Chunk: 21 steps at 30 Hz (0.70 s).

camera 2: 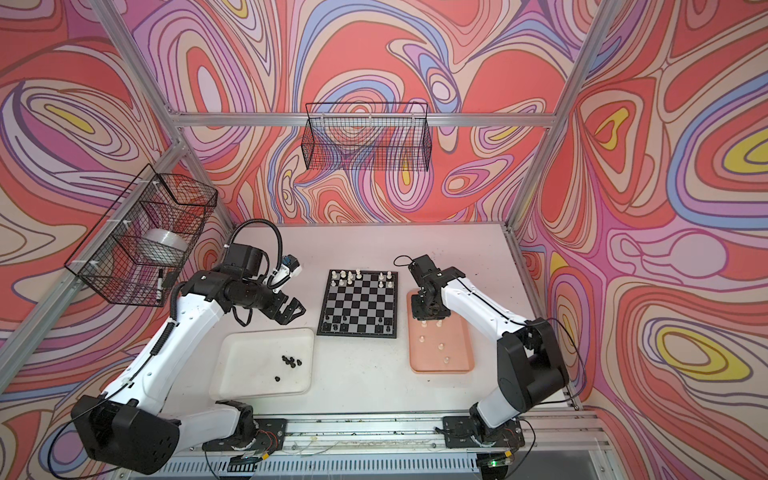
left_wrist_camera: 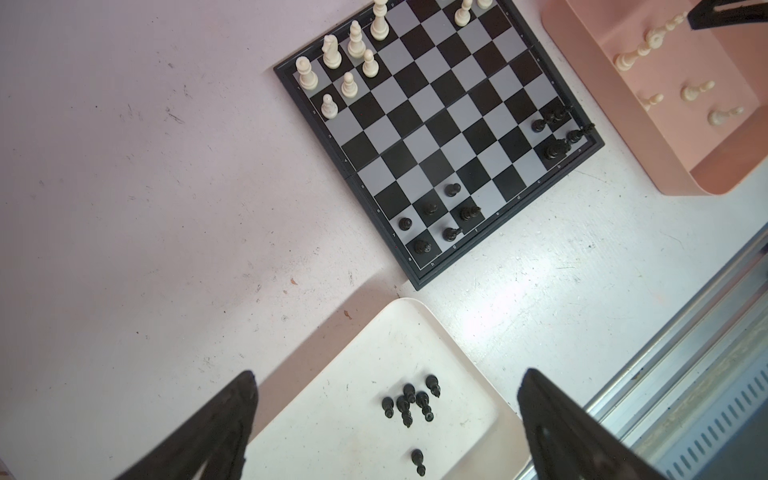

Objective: Set up the chess pieces on the board
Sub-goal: 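Lower the right gripper onto another cream pawn in the pink tray and close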

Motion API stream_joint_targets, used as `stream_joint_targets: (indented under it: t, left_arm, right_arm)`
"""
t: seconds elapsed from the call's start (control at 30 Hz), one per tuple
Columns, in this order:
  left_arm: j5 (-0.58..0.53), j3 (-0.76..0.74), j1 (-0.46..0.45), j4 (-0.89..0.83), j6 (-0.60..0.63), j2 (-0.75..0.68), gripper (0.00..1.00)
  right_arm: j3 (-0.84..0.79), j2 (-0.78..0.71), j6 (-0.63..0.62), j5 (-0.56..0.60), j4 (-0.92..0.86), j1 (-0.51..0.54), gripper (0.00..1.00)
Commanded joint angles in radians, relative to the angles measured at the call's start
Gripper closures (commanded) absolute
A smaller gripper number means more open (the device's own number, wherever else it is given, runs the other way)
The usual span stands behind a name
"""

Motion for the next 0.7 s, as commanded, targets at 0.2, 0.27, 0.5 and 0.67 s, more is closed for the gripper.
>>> stream_joint_targets:
  t: [0.2, 0.27, 0.5, 0.67]
  left_arm:
    - [0.013, 0.018, -0.007, -0.036, -0.004, -0.005, 0.01]
    - [0.015, 0.020, -0.006, -0.038, -0.002, -0.005, 0.01]
    - [0.013, 0.017, -0.007, -0.039, -0.002, -0.010, 0.01]
    - [0.010, 0.015, -0.007, -0.038, -0.002, -0.010, 0.01]
  right_arm:
    - [-0.032, 0.074, 0.004, 0.016, 0.057, 0.001, 0.66]
    - [-0.032, 0.087, 0.004, 0.020, 0.066, 0.000, 0.67]
    - [-0.029, 0.124, 0.000, 0.028, 0.082, 0.001, 0.68]
    - [-0.042, 0.143, -0.003, 0.036, 0.094, 0.000, 0.69]
